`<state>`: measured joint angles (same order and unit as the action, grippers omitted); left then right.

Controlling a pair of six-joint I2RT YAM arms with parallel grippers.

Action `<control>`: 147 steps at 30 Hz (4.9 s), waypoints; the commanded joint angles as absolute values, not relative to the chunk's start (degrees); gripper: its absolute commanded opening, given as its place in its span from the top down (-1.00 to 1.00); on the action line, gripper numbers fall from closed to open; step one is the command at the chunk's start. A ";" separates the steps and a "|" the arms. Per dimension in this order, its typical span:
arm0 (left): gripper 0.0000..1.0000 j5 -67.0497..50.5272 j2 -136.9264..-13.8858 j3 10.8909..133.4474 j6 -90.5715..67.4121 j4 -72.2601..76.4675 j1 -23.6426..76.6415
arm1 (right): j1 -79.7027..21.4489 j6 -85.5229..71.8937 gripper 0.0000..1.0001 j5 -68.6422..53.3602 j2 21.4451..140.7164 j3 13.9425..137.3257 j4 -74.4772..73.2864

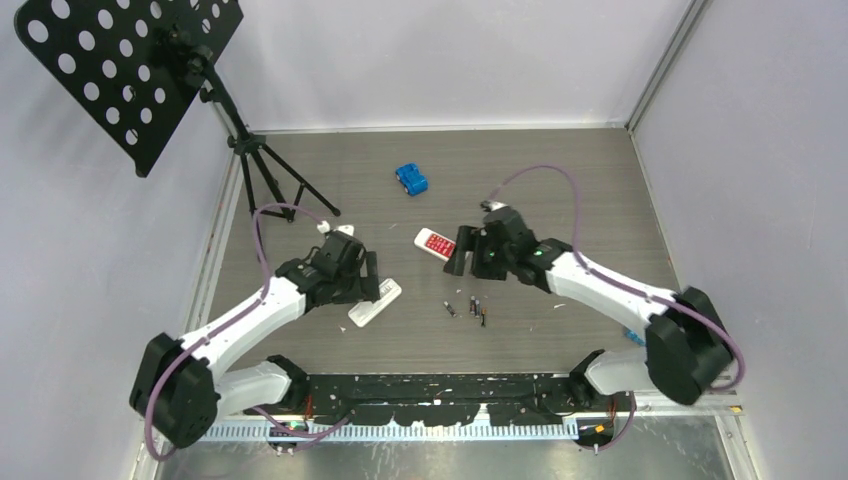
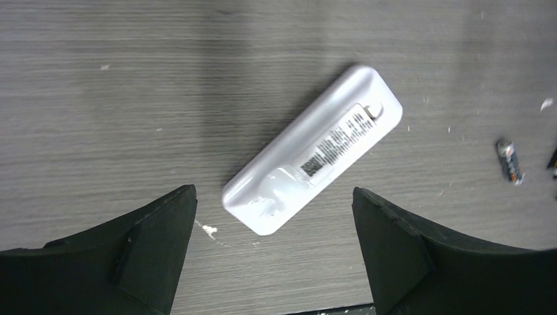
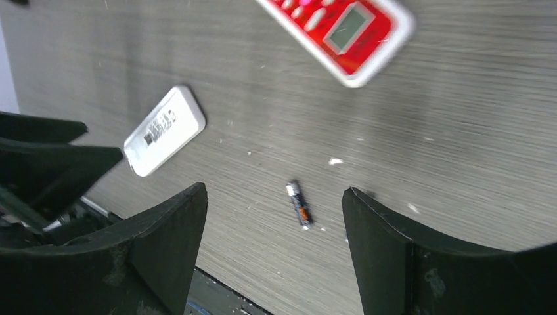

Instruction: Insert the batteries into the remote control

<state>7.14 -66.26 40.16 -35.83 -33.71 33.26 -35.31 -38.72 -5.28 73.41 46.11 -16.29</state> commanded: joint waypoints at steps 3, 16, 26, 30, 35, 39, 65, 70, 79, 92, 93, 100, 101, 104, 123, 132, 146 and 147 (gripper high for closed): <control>-0.95 17.81 -56.49 37.02 -46.60 -40.25 32.63 | -45.34 -38.36 -0.65 -4.66 87.47 55.94 -8.37; -0.99 8.68 -47.12 30.79 -50.27 -39.58 23.00 | -50.87 -36.26 -0.47 -0.79 108.41 73.37 -8.89; -0.99 4.64 -47.95 28.04 -49.83 -35.34 21.81 | -51.50 -37.07 0.10 -5.85 111.47 72.93 -8.37; -0.96 1.85 -48.87 27.10 -49.79 -32.46 21.71 | -51.51 -38.39 0.32 -9.13 109.27 68.69 -7.98; -0.92 0.26 -50.12 26.78 -49.28 -29.01 21.62 | -51.58 -40.24 0.47 -12.22 104.43 62.39 -5.02; -0.85 -1.58 -52.10 27.47 -48.53 -27.43 21.46 | -51.89 -39.72 0.54 -15.34 103.04 60.80 -3.42; -0.96 0.35 -52.38 32.42 -43.61 -34.00 8.63 | -56.60 12.74 -0.74 -11.87 109.49 77.07 -15.65; -0.97 -6.36 -53.10 32.81 -43.51 -33.76 5.13 | -56.68 17.86 -0.73 -18.97 113.11 77.65 -12.67; -0.96 -13.70 -53.78 33.85 -41.73 -34.65 2.59 | -57.45 23.28 -0.54 -21.37 116.06 76.03 -8.71; -0.81 -24.05 -53.26 32.74 -40.09 -32.99 1.58 | -58.10 23.25 0.45 -22.17 109.66 68.02 1.82; -0.82 -25.12 -53.18 32.67 -40.05 -33.00 1.58 | -58.10 22.45 0.45 -23.29 108.29 67.28 2.75; -0.83 -33.12 -51.33 31.19 -43.76 -30.45 1.58 | -56.61 17.24 0.46 -30.29 100.82 62.76 6.32; -0.83 -34.62 -51.05 31.28 -44.00 -30.28 1.58 | -56.29 16.48 0.46 -30.98 100.12 62.16 6.71; -0.77 -38.80 -51.20 31.52 -44.50 -29.43 1.58 | -55.62 14.51 0.46 -33.61 98.02 60.64 8.54; 0.67 -44.74 -52.42 29.82 -47.11 -25.84 1.58 | -52.47 10.00 0.45 -37.56 97.07 57.68 13.45; 0.16 -45.89 -55.46 29.88 -47.13 -23.00 1.58 | -52.38 11.76 0.44 -38.68 96.92 58.30 10.59; 1.00 -45.81 -51.85 28.74 -44.51 -18.43 1.67 | -51.41 -2.08 -0.74 -28.33 96.31 63.19 0.90; 1.00 -45.12 -51.48 28.62 -44.26 -18.15 1.67 | -50.67 -4.72 -0.75 -28.34 95.54 63.12 0.42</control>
